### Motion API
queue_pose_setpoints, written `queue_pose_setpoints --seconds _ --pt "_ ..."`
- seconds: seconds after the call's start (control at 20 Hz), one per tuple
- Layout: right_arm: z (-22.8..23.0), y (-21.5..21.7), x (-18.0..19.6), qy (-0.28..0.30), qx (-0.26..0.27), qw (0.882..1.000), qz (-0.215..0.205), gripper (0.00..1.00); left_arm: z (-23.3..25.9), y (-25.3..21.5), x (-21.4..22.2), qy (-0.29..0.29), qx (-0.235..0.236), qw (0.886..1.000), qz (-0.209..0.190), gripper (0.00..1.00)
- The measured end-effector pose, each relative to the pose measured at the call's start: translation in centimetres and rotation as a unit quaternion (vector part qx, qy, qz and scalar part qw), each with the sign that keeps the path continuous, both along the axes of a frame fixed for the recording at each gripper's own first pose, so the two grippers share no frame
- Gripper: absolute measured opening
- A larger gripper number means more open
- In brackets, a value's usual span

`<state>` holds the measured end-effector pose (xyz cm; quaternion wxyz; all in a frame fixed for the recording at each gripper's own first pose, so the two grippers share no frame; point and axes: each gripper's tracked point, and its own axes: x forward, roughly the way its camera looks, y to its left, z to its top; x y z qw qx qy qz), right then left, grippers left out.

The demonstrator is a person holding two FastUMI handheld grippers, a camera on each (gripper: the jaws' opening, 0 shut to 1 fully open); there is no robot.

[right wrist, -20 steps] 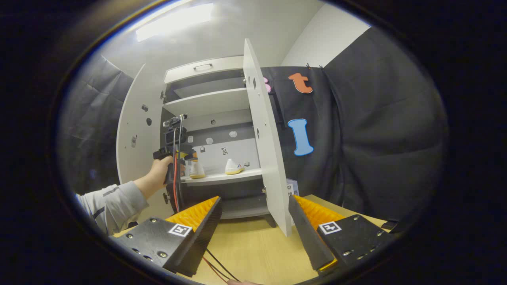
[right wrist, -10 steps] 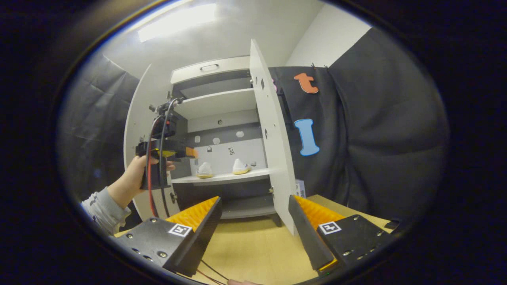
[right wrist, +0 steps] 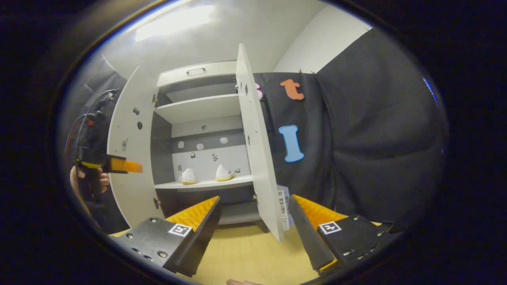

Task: Grab one shoe with the right hand and put it into the shoe cabinet, grab the other shoe with the left hand and put it into the shoe cabinet; then close the right door with the right hand and the left door with the left hand.

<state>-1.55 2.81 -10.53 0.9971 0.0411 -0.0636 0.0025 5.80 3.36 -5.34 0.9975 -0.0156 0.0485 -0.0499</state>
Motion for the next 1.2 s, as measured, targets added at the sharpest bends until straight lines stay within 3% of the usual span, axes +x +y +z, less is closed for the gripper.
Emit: queue_pose_setpoints --seconds 0.15,0.3,0.5,0.8,0.95,1.2 --pt "0.5 -0.5 1.0 0.021 -0.042 0.999 0.007 0.98 -1.8 0.9 -3.2 0.008 -0.018 1.0 -0.01 0.96" --pt "3.4 -3.7 3.0 0.019 -0.097 0.995 -0.01 1.0 -3.7 2.0 -5.9 0.016 -0.039 0.999 -0.018 0.97" --pt "7.1 -7.9 5.6 0.035 -0.09 0.995 -0.021 1.0 -4.6 4.7 -7.8 0.005 -0.039 0.999 -0.012 0.96" --pt "14.2 -12.0 10.8 0.036 -0.107 0.993 0.028 1.0 -3.9 5.9 -9.3 -0.027 -0.057 0.998 -0.027 0.96" --pt "15.1 -14.1 14.2 0.05 -0.125 0.99 0.032 1.0 -3.8 7.0 -9.9 -0.041 -0.048 0.998 -0.023 0.96" --pt "15.9 -14.9 19.4 0.068 -0.108 0.991 0.028 1.0 -3.0 8.9 -10.1 -0.062 -0.041 0.997 -0.004 0.96"
